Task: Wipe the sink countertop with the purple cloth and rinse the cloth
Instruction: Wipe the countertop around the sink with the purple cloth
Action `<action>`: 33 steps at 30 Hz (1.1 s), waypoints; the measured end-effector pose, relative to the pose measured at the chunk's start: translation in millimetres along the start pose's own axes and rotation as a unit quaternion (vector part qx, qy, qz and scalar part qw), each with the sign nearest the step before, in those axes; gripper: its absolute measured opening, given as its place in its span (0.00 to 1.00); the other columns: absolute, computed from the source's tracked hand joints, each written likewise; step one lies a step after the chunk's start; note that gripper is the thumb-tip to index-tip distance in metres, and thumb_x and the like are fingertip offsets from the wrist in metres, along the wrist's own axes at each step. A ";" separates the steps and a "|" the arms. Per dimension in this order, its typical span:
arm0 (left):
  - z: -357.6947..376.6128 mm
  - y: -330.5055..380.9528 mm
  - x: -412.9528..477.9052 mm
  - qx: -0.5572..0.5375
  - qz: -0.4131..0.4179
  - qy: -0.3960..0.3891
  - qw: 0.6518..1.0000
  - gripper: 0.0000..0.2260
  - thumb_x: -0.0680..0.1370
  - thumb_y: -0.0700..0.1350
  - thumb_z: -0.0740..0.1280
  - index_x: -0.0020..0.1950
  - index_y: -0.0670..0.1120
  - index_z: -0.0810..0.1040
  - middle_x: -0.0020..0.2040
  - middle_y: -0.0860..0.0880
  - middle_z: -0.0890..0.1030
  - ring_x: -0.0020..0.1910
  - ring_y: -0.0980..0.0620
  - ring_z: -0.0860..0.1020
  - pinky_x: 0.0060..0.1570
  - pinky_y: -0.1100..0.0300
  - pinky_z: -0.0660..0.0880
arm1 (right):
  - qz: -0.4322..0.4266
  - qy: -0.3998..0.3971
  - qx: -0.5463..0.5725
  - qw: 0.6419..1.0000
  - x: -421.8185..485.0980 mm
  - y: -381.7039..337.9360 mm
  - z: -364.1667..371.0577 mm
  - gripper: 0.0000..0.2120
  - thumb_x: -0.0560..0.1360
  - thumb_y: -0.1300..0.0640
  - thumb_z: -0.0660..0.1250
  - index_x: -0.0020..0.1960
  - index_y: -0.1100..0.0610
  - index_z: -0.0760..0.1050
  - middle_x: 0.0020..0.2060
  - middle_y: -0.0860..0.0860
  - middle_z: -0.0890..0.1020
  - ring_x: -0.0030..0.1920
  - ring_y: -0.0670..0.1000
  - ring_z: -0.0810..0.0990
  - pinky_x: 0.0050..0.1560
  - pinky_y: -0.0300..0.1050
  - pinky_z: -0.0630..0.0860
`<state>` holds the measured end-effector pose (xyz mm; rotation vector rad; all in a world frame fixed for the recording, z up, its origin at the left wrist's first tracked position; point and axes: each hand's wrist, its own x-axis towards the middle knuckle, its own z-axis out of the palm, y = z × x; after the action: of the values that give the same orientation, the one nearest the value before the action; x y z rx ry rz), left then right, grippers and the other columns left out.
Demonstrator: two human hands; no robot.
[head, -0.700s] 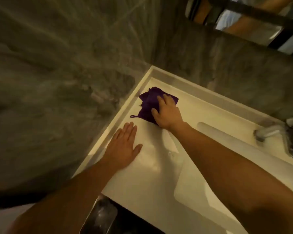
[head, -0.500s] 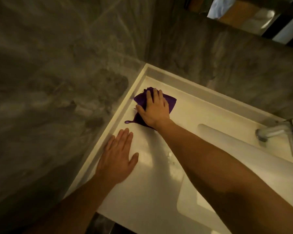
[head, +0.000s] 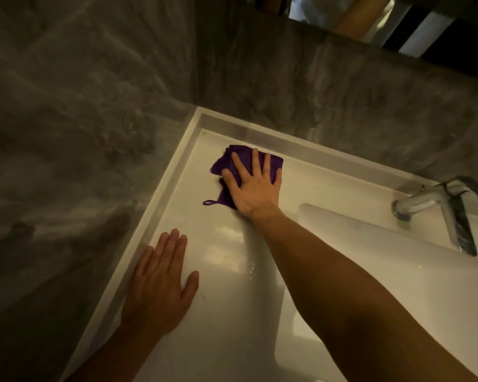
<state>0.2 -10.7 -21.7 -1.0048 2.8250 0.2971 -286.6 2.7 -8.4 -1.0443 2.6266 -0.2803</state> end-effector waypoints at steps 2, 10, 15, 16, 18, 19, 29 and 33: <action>0.2 -0.1 0.4 -0.002 0.003 0.000 1.000 0.35 0.81 0.63 0.48 0.83 0.46 0.60 0.83 0.45 0.63 0.82 0.45 0.61 0.80 0.43 0.59 | 0.020 0.012 -0.005 1.000 2.2 16.5 -3.3 0.31 0.80 0.29 0.39 0.82 0.33 0.43 0.85 0.49 0.43 0.83 0.58 0.37 0.80 0.67 0.37; -2.0 0.0 -2.0 -0.017 0.011 0.016 1.000 0.35 0.80 0.61 0.52 0.81 0.43 0.63 0.82 0.42 0.65 0.81 0.43 0.63 0.78 0.43 0.61 | 0.061 0.023 -0.049 0.997 -9.2 80.5 -18.2 0.36 0.77 0.25 0.43 0.82 0.34 0.44 0.85 0.48 0.44 0.84 0.57 0.39 0.81 0.65 0.39; -8.9 14.3 10.0 -0.050 -0.029 0.018 0.998 0.35 0.77 0.62 0.55 0.76 0.40 0.70 0.76 0.37 0.72 0.76 0.37 0.69 0.73 0.38 0.65 | 0.079 0.026 -0.056 0.995 -16.9 106.5 -22.7 0.38 0.76 0.24 0.45 0.83 0.36 0.45 0.85 0.48 0.46 0.84 0.56 0.41 0.81 0.63 0.41; -11.4 19.6 20.0 -0.066 -0.031 0.021 0.997 0.35 0.76 0.63 0.55 0.75 0.39 0.71 0.75 0.37 0.72 0.75 0.36 0.69 0.72 0.38 0.67 | 0.083 0.026 -0.056 0.995 -17.9 109.8 -23.3 0.38 0.77 0.24 0.45 0.83 0.36 0.45 0.85 0.48 0.45 0.84 0.56 0.41 0.81 0.63 0.41; -19.1 32.1 46.6 -0.096 -0.014 0.026 0.995 0.35 0.77 0.63 0.56 0.76 0.42 0.68 0.77 0.38 0.69 0.77 0.37 0.66 0.73 0.39 0.65 | 0.089 0.028 -0.061 0.994 -21.7 117.6 -24.2 0.38 0.77 0.25 0.44 0.83 0.37 0.44 0.85 0.48 0.45 0.84 0.56 0.41 0.81 0.63 0.42; -22.6 38.1 61.6 -0.102 0.002 0.028 0.994 0.35 0.78 0.63 0.56 0.78 0.43 0.65 0.80 0.40 0.66 0.80 0.39 0.63 0.76 0.40 0.63 | 0.092 0.029 -0.064 0.993 -23.7 122.5 -24.9 0.38 0.77 0.25 0.43 0.83 0.38 0.44 0.85 0.48 0.45 0.84 0.56 0.41 0.81 0.64 0.42; -12.9 37.0 108.7 -0.035 0.041 0.043 0.998 0.36 0.80 0.67 0.49 0.84 0.50 0.56 0.85 0.46 0.57 0.84 0.46 0.53 0.82 0.46 0.51 | 0.144 0.051 -0.073 0.986 -44.7 191.6 -39.7 0.36 0.79 0.27 0.40 0.83 0.39 0.43 0.85 0.48 0.46 0.84 0.55 0.41 0.82 0.62 0.43; -13.5 30.2 109.2 -0.032 0.059 0.038 0.997 0.37 0.79 0.69 0.47 0.84 0.52 0.54 0.85 0.48 0.55 0.84 0.47 0.52 0.82 0.47 0.51 | 0.175 0.058 -0.077 0.980 -54.1 222.1 -46.6 0.36 0.79 0.27 0.41 0.83 0.39 0.43 0.85 0.49 0.47 0.84 0.54 0.42 0.82 0.62 0.44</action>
<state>-103.8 -57.5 -24.6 -0.8810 2.9676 0.3712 -406.4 202.6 -17.6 -0.6018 2.9135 -0.0608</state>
